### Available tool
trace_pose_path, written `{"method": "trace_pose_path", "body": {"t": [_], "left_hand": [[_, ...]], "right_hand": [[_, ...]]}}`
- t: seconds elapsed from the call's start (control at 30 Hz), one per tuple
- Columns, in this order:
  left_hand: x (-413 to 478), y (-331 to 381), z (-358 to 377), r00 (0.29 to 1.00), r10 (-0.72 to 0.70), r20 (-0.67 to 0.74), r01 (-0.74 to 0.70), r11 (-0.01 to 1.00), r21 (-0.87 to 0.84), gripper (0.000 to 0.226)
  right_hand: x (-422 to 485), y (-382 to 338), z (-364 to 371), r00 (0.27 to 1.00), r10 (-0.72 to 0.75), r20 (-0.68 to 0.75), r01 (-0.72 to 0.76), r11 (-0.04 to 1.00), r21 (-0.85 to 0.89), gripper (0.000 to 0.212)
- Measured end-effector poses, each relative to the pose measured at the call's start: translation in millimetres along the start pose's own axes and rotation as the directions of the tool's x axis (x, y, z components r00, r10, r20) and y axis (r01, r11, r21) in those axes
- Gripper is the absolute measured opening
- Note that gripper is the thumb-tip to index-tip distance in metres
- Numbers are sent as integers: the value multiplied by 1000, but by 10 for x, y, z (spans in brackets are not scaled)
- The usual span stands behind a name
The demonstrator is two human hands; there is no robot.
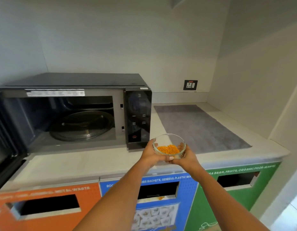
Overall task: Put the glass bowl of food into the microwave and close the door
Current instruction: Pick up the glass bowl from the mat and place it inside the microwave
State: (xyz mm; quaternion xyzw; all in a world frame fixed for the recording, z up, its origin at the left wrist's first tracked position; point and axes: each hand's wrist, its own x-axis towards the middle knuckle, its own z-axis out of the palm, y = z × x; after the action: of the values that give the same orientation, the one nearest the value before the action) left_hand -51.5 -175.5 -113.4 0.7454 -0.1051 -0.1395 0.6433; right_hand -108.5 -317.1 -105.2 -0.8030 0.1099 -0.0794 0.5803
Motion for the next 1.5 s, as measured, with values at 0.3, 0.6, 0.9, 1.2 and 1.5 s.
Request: {"method": "trace_pose_path", "body": {"t": [0.3, 0.6, 0.9, 1.2, 1.5], "left_hand": [[-691, -195, -850, 994, 50, -99, -50, 999, 7, 89], [-1221, -283, -1845, 967, 43, -250, -29, 998, 60, 91], [-1503, -294, -2506, 943, 48, -328, -39, 999, 35, 91], [-1373, -335, -2818, 937, 27, -349, -25, 1000, 12, 87], [-822, -261, -3023, 946, 46, -320, -46, 999, 6, 86]], "right_hand": [[-507, -291, 866, 997, -36, 74, 41, 997, -66, 85], [-790, -686, 1844, 983, -87, 164, 97, 994, -55, 84], [-875, -994, 2461, 958, -145, 245, 166, 984, -65, 79], [-659, -1069, 2734, 934, -160, 320, 180, 983, -34, 77], [-73, -1141, 2873, 943, -161, 291, 177, 984, -31, 84]]}}
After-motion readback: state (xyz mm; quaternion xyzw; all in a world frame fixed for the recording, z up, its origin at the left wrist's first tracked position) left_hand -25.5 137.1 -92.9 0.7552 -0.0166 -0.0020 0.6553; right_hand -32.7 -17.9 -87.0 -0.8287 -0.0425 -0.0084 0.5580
